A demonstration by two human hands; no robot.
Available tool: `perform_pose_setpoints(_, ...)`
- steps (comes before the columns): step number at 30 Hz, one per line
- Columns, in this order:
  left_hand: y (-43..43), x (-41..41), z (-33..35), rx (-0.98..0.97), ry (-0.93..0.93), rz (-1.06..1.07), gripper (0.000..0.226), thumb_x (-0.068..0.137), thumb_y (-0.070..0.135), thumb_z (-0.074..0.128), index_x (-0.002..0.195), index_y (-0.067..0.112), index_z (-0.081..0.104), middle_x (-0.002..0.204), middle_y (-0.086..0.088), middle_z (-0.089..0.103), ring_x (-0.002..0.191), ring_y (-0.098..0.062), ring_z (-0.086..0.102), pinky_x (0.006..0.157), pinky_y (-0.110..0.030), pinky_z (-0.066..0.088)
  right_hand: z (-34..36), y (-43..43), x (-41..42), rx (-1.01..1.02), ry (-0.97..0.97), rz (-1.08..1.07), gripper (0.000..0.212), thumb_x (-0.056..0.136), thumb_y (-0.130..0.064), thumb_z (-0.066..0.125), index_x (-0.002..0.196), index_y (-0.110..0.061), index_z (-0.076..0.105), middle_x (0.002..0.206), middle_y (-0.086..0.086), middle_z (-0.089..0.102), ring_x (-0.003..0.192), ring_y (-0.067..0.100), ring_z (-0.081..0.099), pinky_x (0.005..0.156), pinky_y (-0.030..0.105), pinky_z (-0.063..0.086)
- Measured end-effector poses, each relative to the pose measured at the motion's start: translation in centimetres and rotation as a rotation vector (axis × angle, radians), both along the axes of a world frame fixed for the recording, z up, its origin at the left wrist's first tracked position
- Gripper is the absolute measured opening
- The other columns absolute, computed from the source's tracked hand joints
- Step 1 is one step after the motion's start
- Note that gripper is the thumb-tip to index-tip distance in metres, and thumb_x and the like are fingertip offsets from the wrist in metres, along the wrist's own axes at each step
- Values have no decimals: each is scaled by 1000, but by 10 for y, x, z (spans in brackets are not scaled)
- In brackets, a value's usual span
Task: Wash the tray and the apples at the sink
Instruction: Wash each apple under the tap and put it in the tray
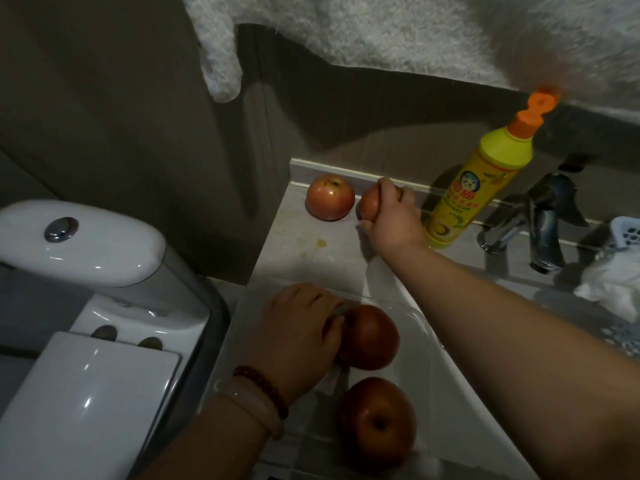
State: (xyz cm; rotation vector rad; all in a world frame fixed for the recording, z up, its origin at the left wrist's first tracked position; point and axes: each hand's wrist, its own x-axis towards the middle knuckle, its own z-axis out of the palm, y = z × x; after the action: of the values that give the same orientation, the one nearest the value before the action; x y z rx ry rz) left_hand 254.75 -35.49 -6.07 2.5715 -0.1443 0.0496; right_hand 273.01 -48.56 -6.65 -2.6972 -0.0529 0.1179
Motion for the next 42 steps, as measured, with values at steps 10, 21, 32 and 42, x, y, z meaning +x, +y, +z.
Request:
perform_pose_setpoints(10, -2, 3, 0, -69, -50, -30, 36, 90, 42, 38, 107, 27, 65, 105, 9, 65, 100, -6, 57, 94, -26, 42, 8, -14, -40, 341, -209, 45, 71, 73, -26, 79, 134, -28, 42, 135, 8, 35, 119, 26, 43, 96, 30, 37)
perform_pose_setpoints(21, -57, 6, 37, -485, 45, 15, 45, 91, 52, 44, 133, 43, 32, 122, 28, 42, 105, 13, 46, 87, -5, 37, 49, -91, -150, 529, -156, 127, 97, 64, -26, 88, 139, -42, 29, 137, -16, 36, 121, -5, 37, 92, 3, 38)
perform_pose_setpoints(32, -171, 37, 35, -887, 381, 64, 31, 91, 41, 58, 121, 35, 52, 111, 14, 58, 104, -6, 58, 96, -35, 50, 41, -178, -169, 382, -212, 145, 85, 67, -56, 72, 141, -27, 41, 139, -12, 45, 130, 3, 41, 103, 8, 31)
perform_pose_setpoints(42, -223, 56, 11, -1138, 518, 405, 29, 91, 33, 58, 120, 29, 54, 112, 4, 57, 104, -21, 58, 94, -48, 51, 84, -240, -99, 214, -315, 34, 56, 93, -41, 57, 144, -26, 40, 145, -9, 42, 132, 2, 33, 104, 10, 19)
